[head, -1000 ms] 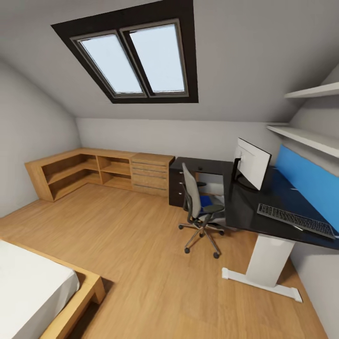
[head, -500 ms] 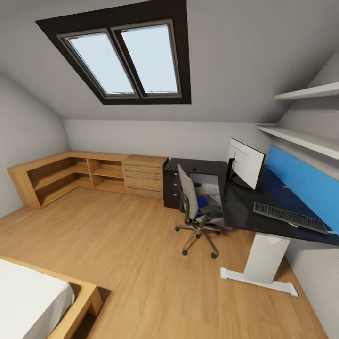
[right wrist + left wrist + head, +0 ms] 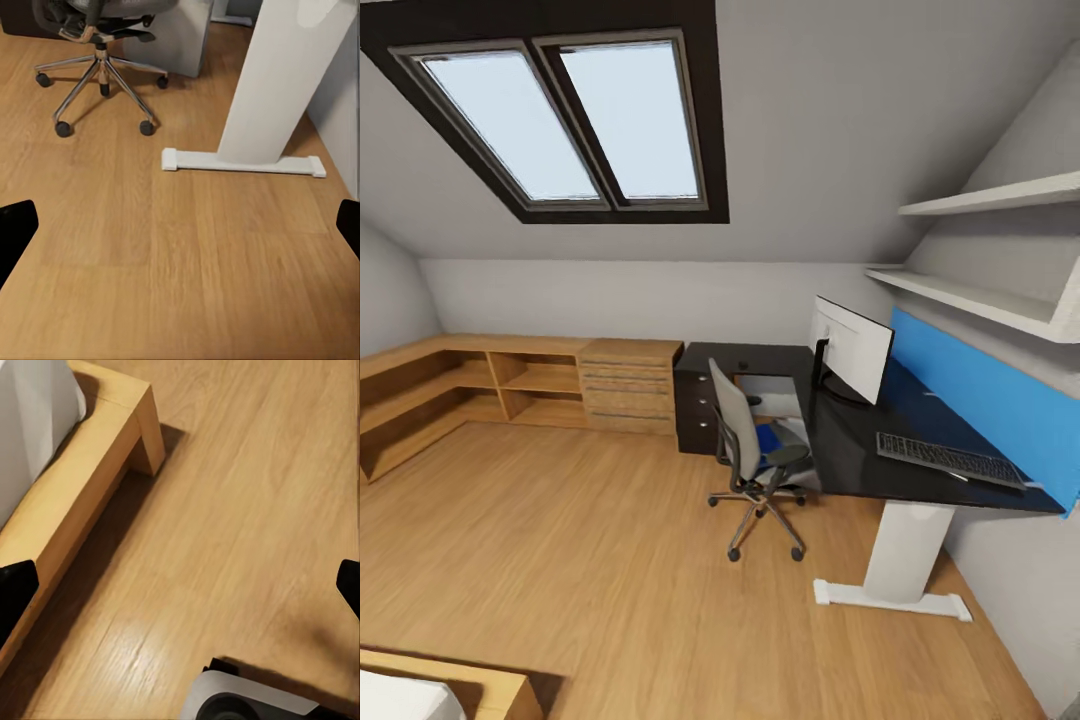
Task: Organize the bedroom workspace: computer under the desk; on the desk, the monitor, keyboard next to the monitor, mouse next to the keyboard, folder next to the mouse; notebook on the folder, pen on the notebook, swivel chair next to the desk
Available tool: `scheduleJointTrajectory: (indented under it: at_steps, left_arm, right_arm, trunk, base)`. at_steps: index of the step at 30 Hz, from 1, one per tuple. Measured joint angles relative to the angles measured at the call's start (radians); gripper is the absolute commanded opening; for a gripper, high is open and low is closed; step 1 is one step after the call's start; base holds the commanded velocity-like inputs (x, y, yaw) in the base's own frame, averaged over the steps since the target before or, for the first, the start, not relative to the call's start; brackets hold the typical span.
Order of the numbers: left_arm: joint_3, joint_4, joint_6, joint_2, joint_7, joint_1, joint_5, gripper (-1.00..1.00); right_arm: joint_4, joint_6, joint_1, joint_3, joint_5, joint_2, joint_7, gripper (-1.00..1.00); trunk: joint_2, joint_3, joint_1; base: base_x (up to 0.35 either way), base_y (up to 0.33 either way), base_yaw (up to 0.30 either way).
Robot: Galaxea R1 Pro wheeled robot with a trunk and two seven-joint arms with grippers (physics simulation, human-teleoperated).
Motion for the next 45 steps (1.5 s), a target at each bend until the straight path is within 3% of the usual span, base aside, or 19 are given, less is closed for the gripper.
scheduleJointTrajectory:
  at_steps: [16, 29, 45]
  left_arm:
    - [0.001, 0.0, 0.0, 0.001, 0.0, 0.0, 0.0, 1.0]
    - [0.0, 0.0, 0.0, 0.0, -0.001, 0.001, 0.0, 1.0]
    - [0.0, 0.0, 0.0, 0.0, -0.002, 0.001, -0.001, 1.0]
  right_arm:
    - [0.0, 0.0, 0.0, -0.001, 0.0, 0.0, 0.0, 1.0]
    - [0.0, 0.0, 0.0, -0.001, -0.001, 0.0, -0.004, 1.0]
    - [0.0, -0.006, 0.0, -0.001, -0.001, 0.0, -0.005, 1.0]
  trunk:
    - [0.0, -0.001, 0.0]
    - [0.001, -0.013, 0.0]
    - [0.001, -0.014, 0.0]
  base:
    - [0.265, 0.237, -0.237]
    - [0.273, 0.216, -0.016]
    - [0.319, 0.047, 0.0]
